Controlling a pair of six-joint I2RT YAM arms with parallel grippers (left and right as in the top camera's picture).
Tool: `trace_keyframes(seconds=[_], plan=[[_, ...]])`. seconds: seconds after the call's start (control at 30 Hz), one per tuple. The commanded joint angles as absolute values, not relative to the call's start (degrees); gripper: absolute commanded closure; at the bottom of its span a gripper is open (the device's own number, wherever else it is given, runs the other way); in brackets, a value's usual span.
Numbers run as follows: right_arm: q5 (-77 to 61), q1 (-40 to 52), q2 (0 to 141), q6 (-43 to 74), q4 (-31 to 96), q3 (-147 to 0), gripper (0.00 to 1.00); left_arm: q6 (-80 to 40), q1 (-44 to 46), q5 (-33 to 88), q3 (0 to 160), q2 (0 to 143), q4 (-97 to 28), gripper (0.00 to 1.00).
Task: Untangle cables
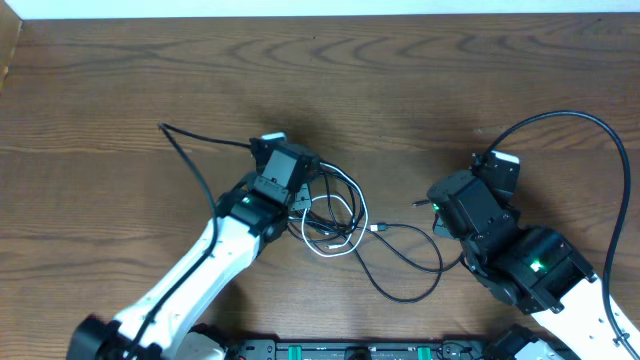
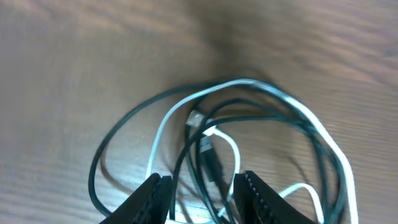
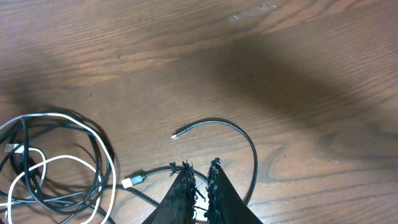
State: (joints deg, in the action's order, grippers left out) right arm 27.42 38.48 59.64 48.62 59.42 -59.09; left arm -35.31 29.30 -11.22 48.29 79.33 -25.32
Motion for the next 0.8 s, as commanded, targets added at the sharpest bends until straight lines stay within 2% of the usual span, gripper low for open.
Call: trace_keyframes(seconds=[0.0, 0.17, 0.33, 0.57, 0.77], plan=[[27.88, 38.20, 59.92, 49.23, 59.72, -59.57, 0.93, -44.38, 28.38, -13.69, 48.01, 82.48, -26.22, 0.61], [27.90, 38.17, 59.92, 49.23, 60.77, -59.57, 0.94, -51.51, 24.80, -14.44, 48.01, 84.23, -30.09, 0.61], [27.92, 38.17, 59.92, 49.23, 61.06, -59.55, 0.94, -51.77, 22.52, -13.45, 48.01, 84.12, -30.61, 0.61], [27.90, 38.20, 59.92, 49.25, 60.47, -59.55, 0.94, -51.09, 22.46, -2.24, 47.46, 84.25, -30.61, 0.61], [27.68, 38.17, 59.92, 49.23, 60.95, -59.55, 0.95, -51.16, 22.46, -2.15, 45.06, 84.25, -30.52, 0.61]])
